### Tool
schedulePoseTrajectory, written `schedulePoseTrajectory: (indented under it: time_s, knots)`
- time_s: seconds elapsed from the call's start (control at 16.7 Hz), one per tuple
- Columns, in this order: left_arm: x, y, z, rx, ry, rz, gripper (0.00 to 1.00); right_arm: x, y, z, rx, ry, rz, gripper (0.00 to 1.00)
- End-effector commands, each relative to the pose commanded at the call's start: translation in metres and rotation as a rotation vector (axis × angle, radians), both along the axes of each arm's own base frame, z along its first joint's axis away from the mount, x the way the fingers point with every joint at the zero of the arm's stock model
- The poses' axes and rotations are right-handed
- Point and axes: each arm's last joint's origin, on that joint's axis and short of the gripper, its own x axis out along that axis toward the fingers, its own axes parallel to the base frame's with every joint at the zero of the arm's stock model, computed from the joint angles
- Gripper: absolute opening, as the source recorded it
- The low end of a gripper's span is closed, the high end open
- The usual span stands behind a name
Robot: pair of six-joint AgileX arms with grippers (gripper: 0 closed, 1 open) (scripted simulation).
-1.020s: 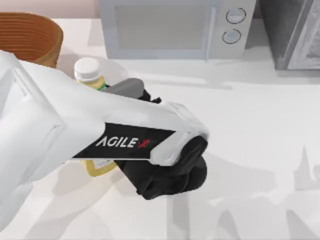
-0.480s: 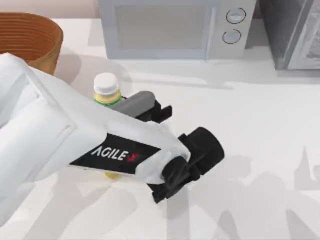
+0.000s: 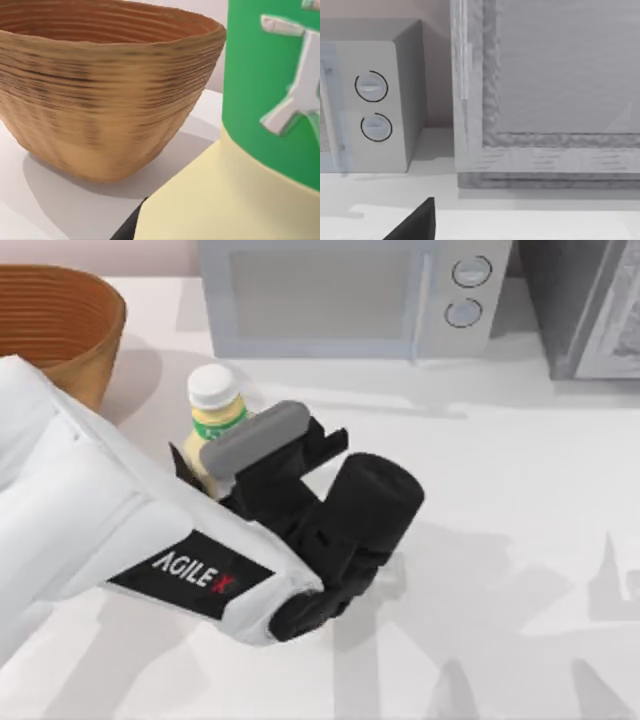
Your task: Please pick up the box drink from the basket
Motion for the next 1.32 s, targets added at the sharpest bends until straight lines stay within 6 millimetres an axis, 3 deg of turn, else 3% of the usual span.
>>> schedulePoseTrajectory:
  time_s: [0.6, 1.08, 1.32]
  knots:
    - [-0.007, 0.035, 0.031, 0.072, -0.031, -0.042, 0.0, 0.0, 0.0, 0.0, 0.0, 0.0, 0.0, 1.0]
    - [-0.009, 0.039, 0.033, 0.086, -0.032, -0.045, 0.0, 0.0, 0.0, 0.0, 0.0, 0.0, 0.0, 1.0]
    - [-0.009, 0.039, 0.033, 0.086, -0.032, -0.045, 0.3, 0.0, 0.0, 0.0, 0.0, 0.0, 0.0, 1.0]
